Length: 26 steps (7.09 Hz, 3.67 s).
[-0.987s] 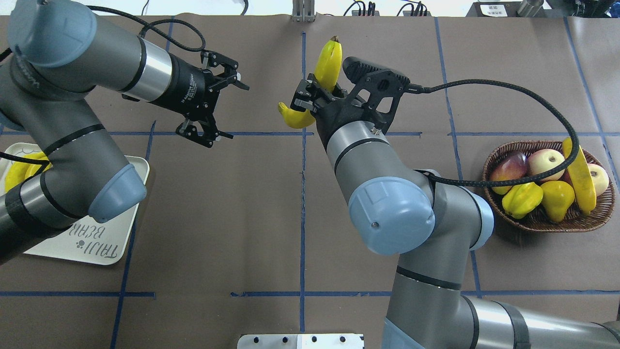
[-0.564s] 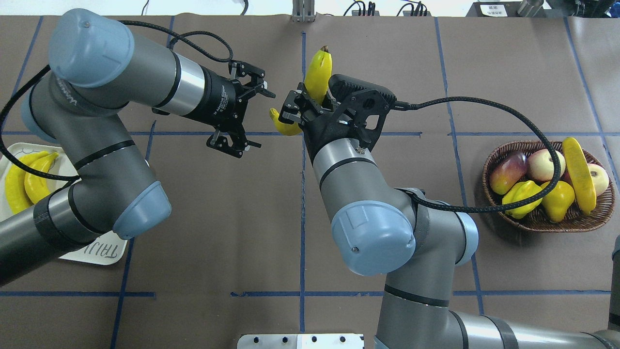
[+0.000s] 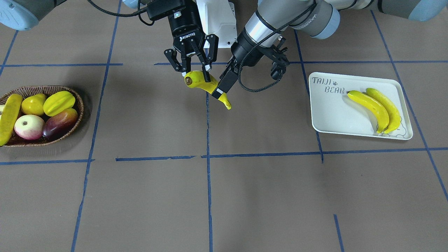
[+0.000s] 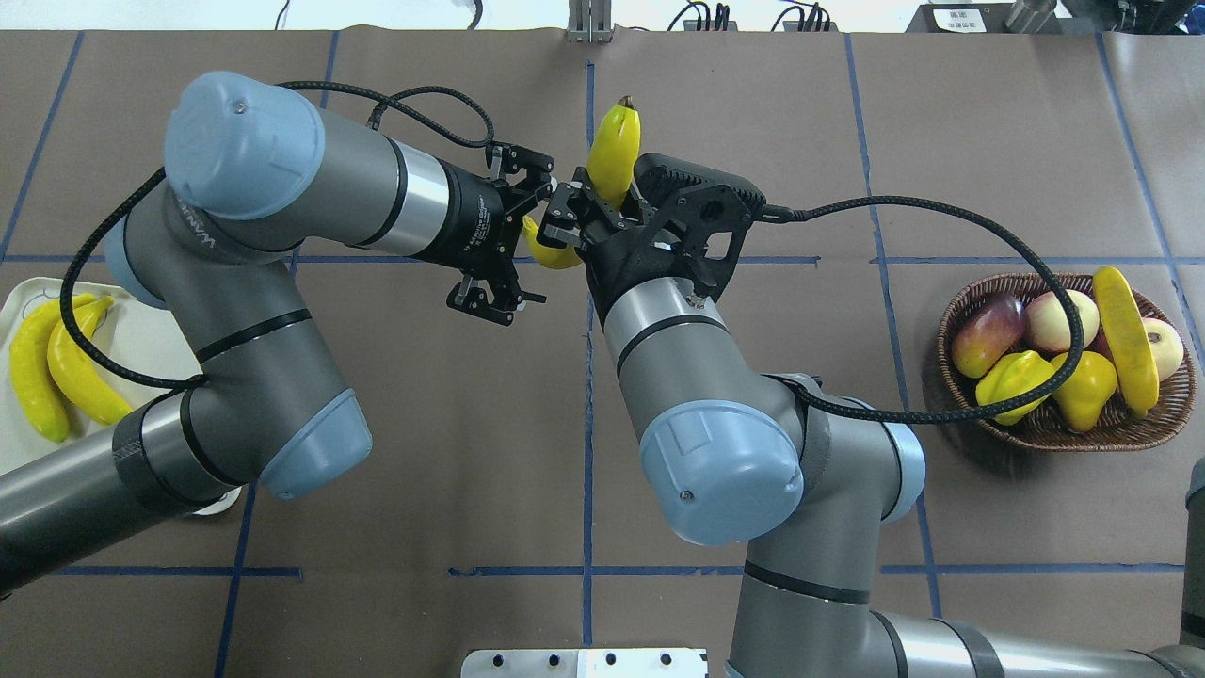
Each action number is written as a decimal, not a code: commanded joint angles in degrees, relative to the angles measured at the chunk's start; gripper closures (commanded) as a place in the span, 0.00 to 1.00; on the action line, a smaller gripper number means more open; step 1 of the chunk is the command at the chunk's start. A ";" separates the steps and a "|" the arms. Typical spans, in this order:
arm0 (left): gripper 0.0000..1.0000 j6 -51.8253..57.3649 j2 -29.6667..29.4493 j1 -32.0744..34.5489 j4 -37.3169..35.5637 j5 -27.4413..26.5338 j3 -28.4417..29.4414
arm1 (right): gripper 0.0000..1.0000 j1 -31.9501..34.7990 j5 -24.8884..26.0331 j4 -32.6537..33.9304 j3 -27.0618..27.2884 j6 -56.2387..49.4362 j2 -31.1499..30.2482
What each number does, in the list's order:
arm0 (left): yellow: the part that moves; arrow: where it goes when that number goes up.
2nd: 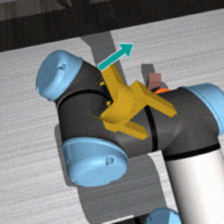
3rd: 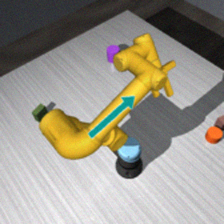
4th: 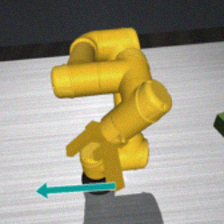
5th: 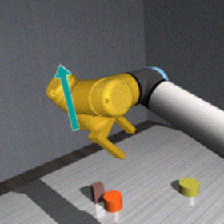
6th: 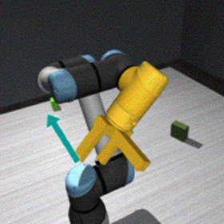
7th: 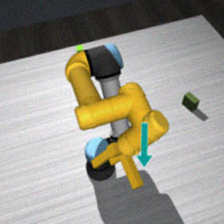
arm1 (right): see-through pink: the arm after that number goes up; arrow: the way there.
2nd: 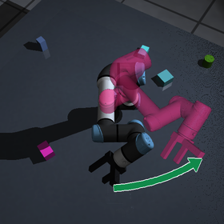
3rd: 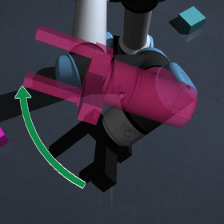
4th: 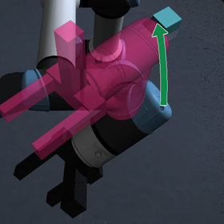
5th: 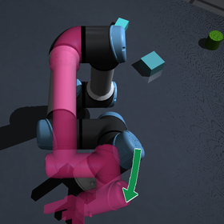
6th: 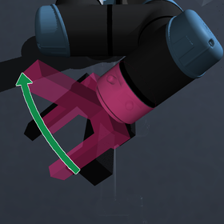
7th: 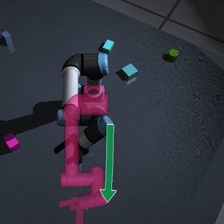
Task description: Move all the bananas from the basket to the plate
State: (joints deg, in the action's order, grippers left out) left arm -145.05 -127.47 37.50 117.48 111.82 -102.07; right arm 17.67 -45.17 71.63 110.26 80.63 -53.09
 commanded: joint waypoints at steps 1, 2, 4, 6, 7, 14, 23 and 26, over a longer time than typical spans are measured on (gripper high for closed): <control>0.15 -0.32 -0.85 -0.06 0.73 -0.11 1.44 | 1.00 0.00 -0.01 -0.26 0.04 -0.03 0.00; 0.27 -0.32 -0.76 -0.06 0.91 -0.11 1.44 | 1.00 0.00 -0.01 -0.26 0.13 -0.03 0.09; 0.96 -0.24 -0.67 0.12 0.91 -0.02 1.44 | 0.96 0.00 -0.09 -0.35 0.13 -0.03 0.09; 1.00 -0.15 -0.50 0.38 1.69 0.06 1.44 | 0.00 0.00 -0.10 -0.61 0.48 0.14 -0.35; 1.00 -0.15 -0.50 0.47 1.70 0.06 1.44 | 0.00 0.00 -0.27 -0.61 0.65 -0.20 -0.44; 1.00 37.11 14.48 7.93 1.96 10.60 -0.14 | 0.00 4.36 -12.35 -0.35 9.53 -1.96 -5.36; 1.00 97.93 40.64 11.56 1.44 -15.37 0.18 | 0.00 29.43 -60.19 1.76 4.52 -18.98 -21.59; 1.00 97.76 41.07 7.95 1.52 -18.04 0.91 | 0.00 31.19 -64.68 1.67 3.56 -21.56 -23.90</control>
State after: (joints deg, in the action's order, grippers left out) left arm -47.32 -86.62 46.62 118.99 94.68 -101.39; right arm 48.18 -108.24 73.32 114.44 59.98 -76.34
